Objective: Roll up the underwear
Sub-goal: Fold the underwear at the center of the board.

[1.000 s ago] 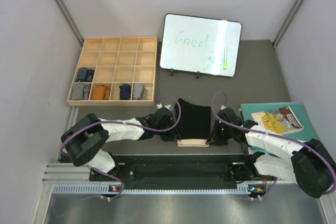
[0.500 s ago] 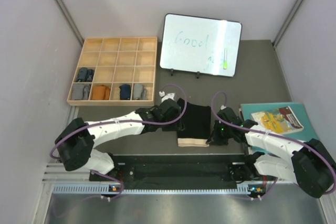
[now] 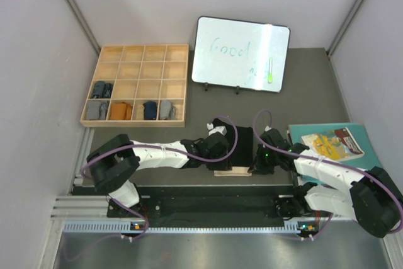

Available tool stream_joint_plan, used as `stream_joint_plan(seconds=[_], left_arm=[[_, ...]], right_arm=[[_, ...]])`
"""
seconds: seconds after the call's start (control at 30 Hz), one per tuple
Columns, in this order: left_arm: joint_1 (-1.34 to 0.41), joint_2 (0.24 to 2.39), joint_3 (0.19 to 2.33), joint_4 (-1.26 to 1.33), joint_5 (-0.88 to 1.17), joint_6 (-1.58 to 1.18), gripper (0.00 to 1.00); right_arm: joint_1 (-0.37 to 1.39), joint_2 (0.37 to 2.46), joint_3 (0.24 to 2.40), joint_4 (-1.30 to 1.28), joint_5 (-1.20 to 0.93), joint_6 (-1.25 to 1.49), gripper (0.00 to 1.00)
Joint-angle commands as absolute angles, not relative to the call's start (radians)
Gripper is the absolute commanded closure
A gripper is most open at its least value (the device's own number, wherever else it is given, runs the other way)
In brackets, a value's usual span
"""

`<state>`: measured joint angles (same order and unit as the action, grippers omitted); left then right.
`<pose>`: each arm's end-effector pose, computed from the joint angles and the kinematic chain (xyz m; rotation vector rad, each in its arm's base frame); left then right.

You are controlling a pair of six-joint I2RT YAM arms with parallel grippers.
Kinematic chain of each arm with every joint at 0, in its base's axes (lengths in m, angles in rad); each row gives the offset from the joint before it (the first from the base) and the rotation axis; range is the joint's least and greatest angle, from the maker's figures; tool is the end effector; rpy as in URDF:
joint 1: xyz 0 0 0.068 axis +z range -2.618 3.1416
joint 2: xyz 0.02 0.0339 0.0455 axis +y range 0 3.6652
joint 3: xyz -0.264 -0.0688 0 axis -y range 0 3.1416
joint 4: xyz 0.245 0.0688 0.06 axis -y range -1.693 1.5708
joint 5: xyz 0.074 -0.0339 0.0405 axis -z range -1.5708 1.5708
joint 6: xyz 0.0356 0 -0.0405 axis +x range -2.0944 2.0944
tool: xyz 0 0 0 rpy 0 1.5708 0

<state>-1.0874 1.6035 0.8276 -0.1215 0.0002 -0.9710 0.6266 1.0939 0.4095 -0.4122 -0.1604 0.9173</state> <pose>0.1459 -0.2779 0.1629 0.1561 2.6769 -0.8044 0.1396 0.1081 0.1425 0.3570 2.8200 0.6427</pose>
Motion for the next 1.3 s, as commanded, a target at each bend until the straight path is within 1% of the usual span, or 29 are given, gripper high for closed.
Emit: stream_joint_plan(seconds=[0.0, 0.07, 0.1, 0.37, 0.67, 0.8, 1.0, 1.17, 1.27], left_arm=[[-1.092, 1.632, 0.805, -0.092, 0.008, -0.994, 0.60], [-1.092, 1.640, 0.795, -0.110, 0.009, -0.989, 0.61], [-1.092, 1.649, 0.789, -0.113, -0.021, -0.989, 0.61], [-1.092, 1.658, 0.764, -0.109, -0.006, -0.986, 0.61], [-1.091, 1.660, 0.758, -0.095, -0.006, -0.971, 0.61], [-1.092, 1.667, 0.756, -0.094, -0.006, -0.963, 0.61], [-1.091, 1.672, 0.741, -0.049, 0.026, -0.966, 0.62], [-1.092, 1.619, 0.741, -0.057, 0.009, -0.950, 0.61], [-1.092, 1.557, 0.747, -0.098, -0.031, -0.945, 0.57]], right_arm=[[0.641, 1.088, 0.455, -0.492, -0.055, 0.888, 1.00], [0.650, 1.086, 0.485, -0.517, -0.043, 0.885, 1.00], [0.653, 1.088, 0.495, -0.522, -0.041, 0.882, 1.00], [0.724, 1.098, 0.613, -0.565, -0.014, 0.899, 1.00], [0.882, 1.250, 0.749, -0.563, 0.025, 0.936, 1.00], [0.911, 1.298, 0.749, -0.488, 0.009, 0.959, 1.00], [0.928, 1.362, 0.723, -0.362, -0.083, 0.982, 1.00], [0.928, 1.445, 0.698, -0.344, -0.063, 0.992, 1.00], [0.928, 1.471, 0.687, -0.341, -0.046, 1.000, 1.00]])
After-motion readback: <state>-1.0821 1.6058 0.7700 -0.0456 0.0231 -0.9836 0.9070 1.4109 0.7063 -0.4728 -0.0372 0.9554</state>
